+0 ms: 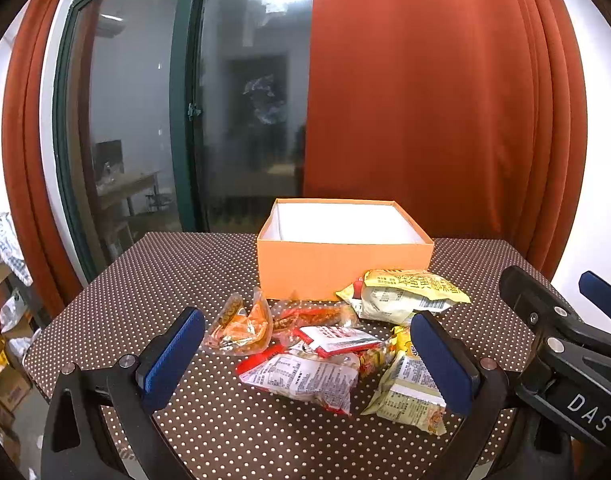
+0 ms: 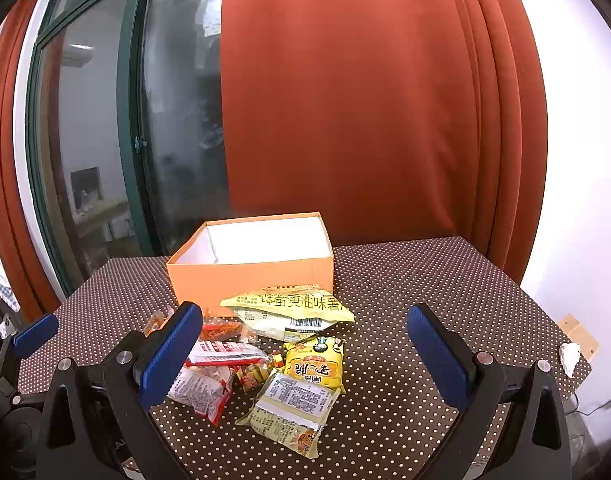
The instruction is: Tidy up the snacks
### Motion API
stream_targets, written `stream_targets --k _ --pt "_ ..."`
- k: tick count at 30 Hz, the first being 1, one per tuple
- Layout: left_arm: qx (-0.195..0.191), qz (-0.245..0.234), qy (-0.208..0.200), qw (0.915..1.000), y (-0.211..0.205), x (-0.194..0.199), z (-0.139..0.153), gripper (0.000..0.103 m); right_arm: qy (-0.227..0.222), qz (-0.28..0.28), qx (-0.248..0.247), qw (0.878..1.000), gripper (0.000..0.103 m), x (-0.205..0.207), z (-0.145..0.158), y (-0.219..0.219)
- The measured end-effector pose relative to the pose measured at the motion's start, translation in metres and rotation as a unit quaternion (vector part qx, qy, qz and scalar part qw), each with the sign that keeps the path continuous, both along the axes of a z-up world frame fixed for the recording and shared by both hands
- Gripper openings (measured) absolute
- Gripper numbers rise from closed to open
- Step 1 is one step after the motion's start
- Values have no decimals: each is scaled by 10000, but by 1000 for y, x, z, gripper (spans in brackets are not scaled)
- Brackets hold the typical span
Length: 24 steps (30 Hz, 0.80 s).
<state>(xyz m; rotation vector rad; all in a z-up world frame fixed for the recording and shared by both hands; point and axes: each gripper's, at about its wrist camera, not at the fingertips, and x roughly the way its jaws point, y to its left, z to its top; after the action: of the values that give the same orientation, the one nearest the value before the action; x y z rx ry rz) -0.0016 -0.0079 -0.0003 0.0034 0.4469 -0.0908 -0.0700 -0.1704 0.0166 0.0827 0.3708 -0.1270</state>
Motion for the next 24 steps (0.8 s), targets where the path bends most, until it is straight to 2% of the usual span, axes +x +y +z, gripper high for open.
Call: stream_targets --k 24 --pt "54 -46 -138 9999 -4 -6 2 103 -21 0 39 10000 103 -2 1 0"
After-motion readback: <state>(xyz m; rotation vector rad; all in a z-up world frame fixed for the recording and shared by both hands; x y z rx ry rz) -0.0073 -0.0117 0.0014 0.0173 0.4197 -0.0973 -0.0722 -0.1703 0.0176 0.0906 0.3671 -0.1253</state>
